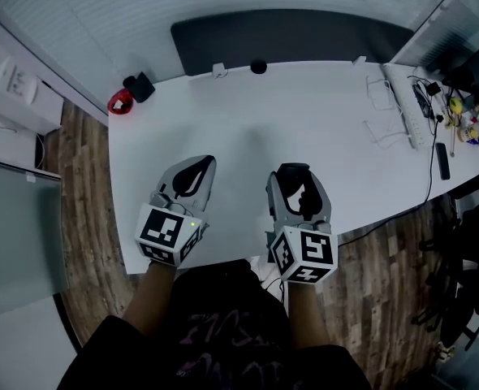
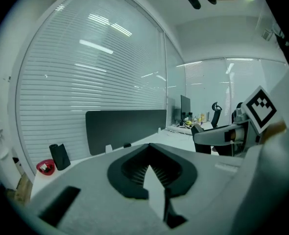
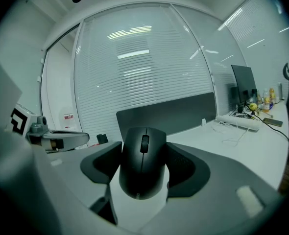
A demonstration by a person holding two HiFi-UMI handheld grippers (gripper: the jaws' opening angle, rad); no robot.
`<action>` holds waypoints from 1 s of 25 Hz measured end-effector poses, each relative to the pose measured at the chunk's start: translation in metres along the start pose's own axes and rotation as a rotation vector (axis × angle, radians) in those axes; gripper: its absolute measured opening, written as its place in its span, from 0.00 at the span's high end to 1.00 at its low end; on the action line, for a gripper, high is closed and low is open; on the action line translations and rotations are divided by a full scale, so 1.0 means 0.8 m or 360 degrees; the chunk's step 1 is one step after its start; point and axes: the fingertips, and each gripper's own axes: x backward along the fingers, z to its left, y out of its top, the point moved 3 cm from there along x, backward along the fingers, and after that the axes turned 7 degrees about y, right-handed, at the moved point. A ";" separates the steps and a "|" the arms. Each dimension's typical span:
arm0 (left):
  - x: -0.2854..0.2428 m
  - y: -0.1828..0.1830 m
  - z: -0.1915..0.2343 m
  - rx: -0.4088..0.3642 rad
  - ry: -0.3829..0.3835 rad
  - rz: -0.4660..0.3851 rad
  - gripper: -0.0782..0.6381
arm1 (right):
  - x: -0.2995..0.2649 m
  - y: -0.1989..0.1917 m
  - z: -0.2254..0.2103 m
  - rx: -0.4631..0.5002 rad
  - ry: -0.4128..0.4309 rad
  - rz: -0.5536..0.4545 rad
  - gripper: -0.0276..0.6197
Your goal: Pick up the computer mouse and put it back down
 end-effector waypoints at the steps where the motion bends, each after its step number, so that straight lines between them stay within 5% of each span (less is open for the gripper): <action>1: 0.004 0.006 -0.002 -0.0004 0.0015 -0.0018 0.89 | 0.005 0.005 -0.001 0.0008 0.0011 -0.0012 0.50; 25: 0.113 0.085 -0.036 -0.0111 0.0246 -0.0364 0.89 | 0.086 0.082 0.033 0.0172 0.0240 -0.0295 0.50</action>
